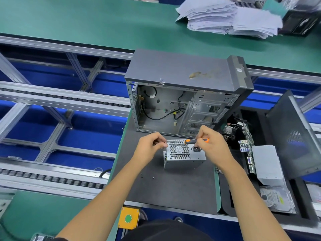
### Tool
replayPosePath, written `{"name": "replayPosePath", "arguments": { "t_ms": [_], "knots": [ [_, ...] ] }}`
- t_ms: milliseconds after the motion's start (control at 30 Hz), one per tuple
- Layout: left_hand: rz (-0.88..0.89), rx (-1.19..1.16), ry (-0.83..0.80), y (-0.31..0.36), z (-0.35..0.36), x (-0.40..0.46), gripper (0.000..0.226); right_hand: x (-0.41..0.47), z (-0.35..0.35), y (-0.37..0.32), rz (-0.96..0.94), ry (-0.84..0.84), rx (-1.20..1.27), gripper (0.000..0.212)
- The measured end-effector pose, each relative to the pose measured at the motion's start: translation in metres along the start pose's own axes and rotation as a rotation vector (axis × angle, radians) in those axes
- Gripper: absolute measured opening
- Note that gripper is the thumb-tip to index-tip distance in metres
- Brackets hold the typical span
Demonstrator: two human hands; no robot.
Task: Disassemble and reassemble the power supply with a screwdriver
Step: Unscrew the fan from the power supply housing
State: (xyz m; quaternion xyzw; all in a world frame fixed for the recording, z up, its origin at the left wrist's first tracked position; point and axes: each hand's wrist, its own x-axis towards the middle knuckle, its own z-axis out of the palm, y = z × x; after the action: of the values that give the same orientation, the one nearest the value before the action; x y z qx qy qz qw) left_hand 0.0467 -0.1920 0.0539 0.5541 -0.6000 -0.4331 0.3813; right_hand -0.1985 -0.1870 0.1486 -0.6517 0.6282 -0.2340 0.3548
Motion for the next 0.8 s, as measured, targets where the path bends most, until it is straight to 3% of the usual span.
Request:
{"name": "replayPosePath", "arguments": {
  "t_ms": [133, 467, 800],
  "knots": [
    [0.025, 0.021, -0.004, 0.002, 0.002, 0.003, 0.011, 0.002, -0.004, -0.005, -0.010, -0.005, -0.019, 0.001],
    [0.029, 0.034, -0.033, 0.005, 0.006, 0.006, 0.017, 0.007, -0.016, -0.007, 0.017, -0.033, -0.050, 0.016],
    [0.028, 0.176, -0.127, 0.007, 0.005, 0.026, 0.024, 0.016, -0.014, -0.023, -0.057, -0.034, 0.000, 0.008]
  ]
}}
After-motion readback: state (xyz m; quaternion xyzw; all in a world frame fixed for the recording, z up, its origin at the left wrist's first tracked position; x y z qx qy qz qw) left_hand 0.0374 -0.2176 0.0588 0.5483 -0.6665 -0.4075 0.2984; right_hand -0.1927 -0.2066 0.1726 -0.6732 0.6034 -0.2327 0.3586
